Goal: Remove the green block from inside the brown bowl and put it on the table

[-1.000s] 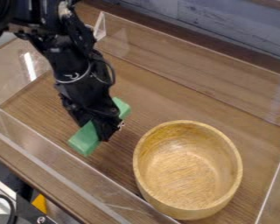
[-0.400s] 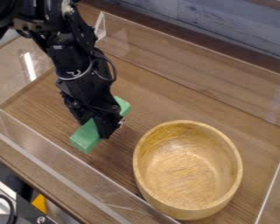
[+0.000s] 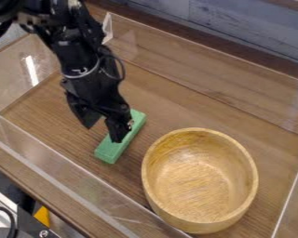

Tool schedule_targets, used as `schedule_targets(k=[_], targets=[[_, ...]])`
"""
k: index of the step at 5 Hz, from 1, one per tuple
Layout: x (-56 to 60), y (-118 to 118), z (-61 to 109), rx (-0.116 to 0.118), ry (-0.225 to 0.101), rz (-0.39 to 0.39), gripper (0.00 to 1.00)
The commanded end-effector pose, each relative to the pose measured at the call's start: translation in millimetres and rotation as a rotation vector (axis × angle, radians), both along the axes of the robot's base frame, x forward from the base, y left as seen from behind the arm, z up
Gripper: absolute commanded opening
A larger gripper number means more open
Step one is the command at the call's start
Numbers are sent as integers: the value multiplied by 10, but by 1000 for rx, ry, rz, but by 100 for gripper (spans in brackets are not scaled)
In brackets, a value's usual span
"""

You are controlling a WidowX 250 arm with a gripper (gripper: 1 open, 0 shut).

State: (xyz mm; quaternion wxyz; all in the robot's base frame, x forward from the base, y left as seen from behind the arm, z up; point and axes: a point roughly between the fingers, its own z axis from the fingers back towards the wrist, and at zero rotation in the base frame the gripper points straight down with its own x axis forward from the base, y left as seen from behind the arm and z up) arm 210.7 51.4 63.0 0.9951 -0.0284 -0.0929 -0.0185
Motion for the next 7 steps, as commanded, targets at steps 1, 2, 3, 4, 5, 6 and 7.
schedule_targets(k=[1, 2, 3, 4, 5, 6, 7], targets=[[95, 65, 156, 15, -33, 9, 100], [108, 77, 220, 14, -31, 15, 100], [126, 81, 284, 12, -30, 22, 100], [152, 76, 342, 10, -29, 30, 100], [182, 70, 388, 7, -29, 39, 100], [216, 61, 432, 7, -29, 46, 100], [255, 52, 479, 8, -35, 48, 100]])
